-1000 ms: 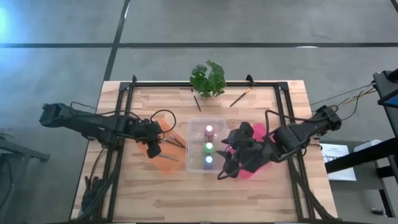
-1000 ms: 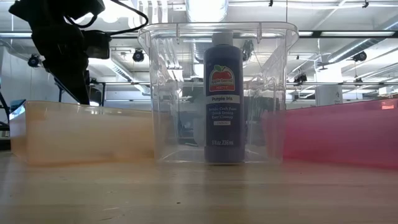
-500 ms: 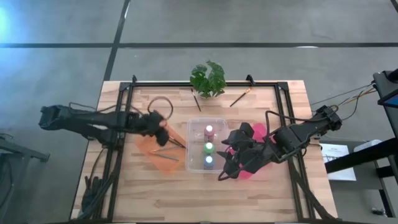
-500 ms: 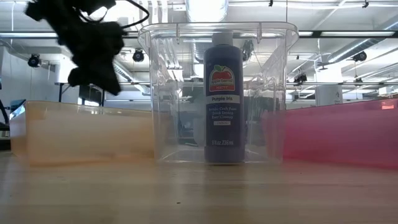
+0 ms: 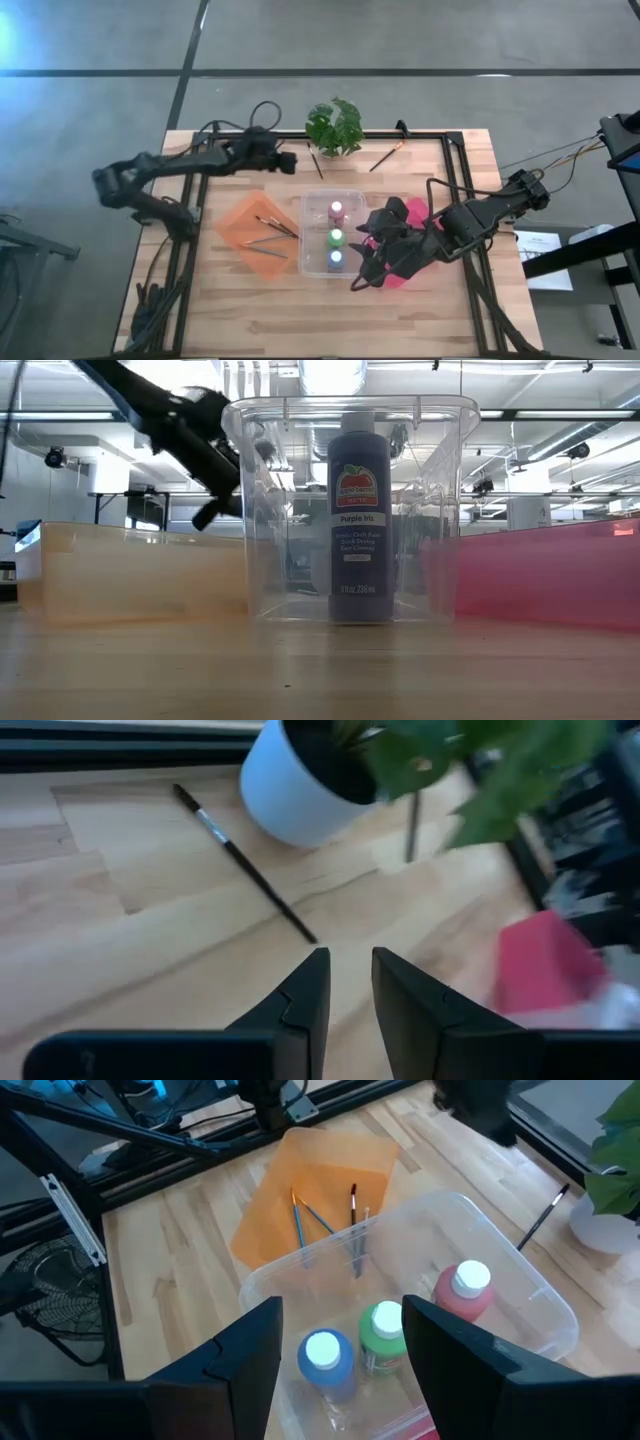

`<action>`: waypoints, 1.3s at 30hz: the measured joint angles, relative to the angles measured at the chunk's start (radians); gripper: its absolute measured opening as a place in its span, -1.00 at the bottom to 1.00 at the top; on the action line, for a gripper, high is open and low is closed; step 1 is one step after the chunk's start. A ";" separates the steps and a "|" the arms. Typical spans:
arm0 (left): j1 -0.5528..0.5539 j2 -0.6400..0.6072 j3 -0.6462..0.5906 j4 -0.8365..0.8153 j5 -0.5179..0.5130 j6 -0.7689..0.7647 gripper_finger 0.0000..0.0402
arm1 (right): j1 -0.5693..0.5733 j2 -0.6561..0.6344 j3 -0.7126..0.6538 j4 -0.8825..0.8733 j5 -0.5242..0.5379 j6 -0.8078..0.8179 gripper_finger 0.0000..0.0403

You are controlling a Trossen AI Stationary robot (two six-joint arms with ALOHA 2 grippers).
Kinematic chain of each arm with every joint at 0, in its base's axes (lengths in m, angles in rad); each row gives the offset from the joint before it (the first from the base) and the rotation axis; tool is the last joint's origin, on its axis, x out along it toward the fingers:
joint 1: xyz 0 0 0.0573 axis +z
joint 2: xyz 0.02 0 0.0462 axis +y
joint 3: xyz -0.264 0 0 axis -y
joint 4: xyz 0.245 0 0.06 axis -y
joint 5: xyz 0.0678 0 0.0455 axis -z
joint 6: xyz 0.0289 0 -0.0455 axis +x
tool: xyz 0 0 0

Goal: Pick & Place Paint Supplies
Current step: Put the black lash brush into the orange bin

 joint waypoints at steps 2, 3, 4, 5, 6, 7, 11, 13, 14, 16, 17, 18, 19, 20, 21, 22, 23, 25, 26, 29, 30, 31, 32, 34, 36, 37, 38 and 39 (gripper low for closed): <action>0.011 0.077 0.040 0.000 0.006 0.030 -0.56 | 0.000 0.000 0.000 0.000 0.000 0.001 0.00; 0.016 0.112 0.060 -0.001 0.011 0.048 -0.56 | 0.000 0.000 0.000 -0.001 0.000 0.005 0.00; 0.018 0.148 0.085 -0.003 0.021 0.070 -0.56 | 0.000 0.000 0.000 -0.002 0.000 0.008 0.00; 0.018 0.184 0.112 0.000 0.032 0.094 -0.57 | 0.000 0.000 0.000 -0.002 -0.001 0.008 0.00; 0.020 0.219 0.137 0.002 0.044 0.119 -0.57 | 0.000 0.000 0.000 -0.002 -0.001 0.008 0.00; 0.020 0.256 0.165 -0.004 0.058 0.144 -0.57 | 0.000 0.000 0.000 -0.002 -0.003 0.010 0.00; 0.039 0.378 0.296 -0.096 0.071 0.213 -0.63 | 0.000 0.000 0.000 -0.003 -0.026 0.027 0.00; 0.055 0.423 0.349 -0.122 0.096 0.263 -0.69 | 0.000 0.000 0.000 -0.005 -0.033 0.038 0.00; 0.061 0.441 0.373 -0.143 0.114 0.285 -0.72 | 0.000 0.000 0.000 -0.007 -0.043 0.044 0.00; 0.068 0.471 0.411 -0.173 0.147 0.325 -0.80 | 0.000 -0.001 0.000 -0.016 -0.067 0.059 0.00; 0.069 0.483 0.422 -0.188 0.156 0.344 -0.83 | 0.000 -0.001 0.000 -0.021 -0.073 0.066 0.00; 0.068 0.493 0.432 -0.198 0.162 0.364 -0.86 | 0.000 -0.001 0.000 -0.025 -0.075 0.076 0.00; 0.067 0.502 0.438 -0.205 0.166 0.382 -0.89 | 0.000 -0.001 0.000 -0.032 -0.077 0.083 0.00; 0.068 0.511 0.439 -0.217 0.168 0.399 -0.92 | 0.001 -0.001 0.000 -0.034 -0.077 0.089 0.00; 0.068 0.520 0.439 -0.223 0.173 0.414 -0.95 | 0.002 -0.002 0.000 -0.032 -0.077 0.093 0.00; 0.068 0.528 0.439 -0.220 0.180 0.425 -0.97 | 0.002 -0.002 0.000 -0.032 -0.077 0.097 0.00; 0.070 0.534 0.439 -0.220 0.183 0.434 -0.97 | 0.002 -0.003 0.000 -0.032 -0.077 0.101 0.00; 0.072 0.541 0.438 -0.217 0.184 0.451 -0.98 | 0.002 -0.004 0.000 -0.032 -0.077 0.109 0.00; 0.074 0.542 0.438 -0.207 0.184 0.459 -0.98 | 0.002 -0.004 0.000 -0.032 -0.076 0.113 0.00; 0.079 0.546 0.438 -0.202 0.185 0.484 -0.98 | 0.002 -0.004 0.000 -0.032 -0.076 0.120 0.00; 0.081 0.549 0.438 -0.196 0.185 0.497 -0.98 | 0.002 -0.004 0.000 -0.032 -0.076 0.121 0.00; 0.081 0.554 0.438 -0.192 0.186 0.512 -0.98 | 0.002 -0.004 0.000 -0.032 -0.076 0.123 0.00; 0.082 0.561 0.439 -0.192 0.186 0.523 -0.98 | 0.002 -0.004 0.000 -0.032 -0.076 0.127 0.00; 0.082 0.580 0.439 -0.185 0.184 0.534 -0.98 | 0.002 -0.004 0.000 -0.032 -0.074 0.134 0.00; 0.081 0.596 0.439 -0.184 0.184 0.535 -0.98 | 0.002 -0.004 0.000 -0.032 -0.073 0.138 0.00; 0.082 0.601 0.439 -0.182 0.184 0.534 -0.98 | 0.002 -0.004 0.000 -0.032 -0.073 0.139 0.00; 0.082 0.605 0.439 -0.182 0.183 0.529 -0.98 | 0.002 -0.004 0.000 -0.032 -0.073 0.142 0.00; 0.084 0.606 0.439 -0.180 0.183 0.526 -0.98 | 0.002 -0.004 0.000 -0.032 -0.072 0.147 0.00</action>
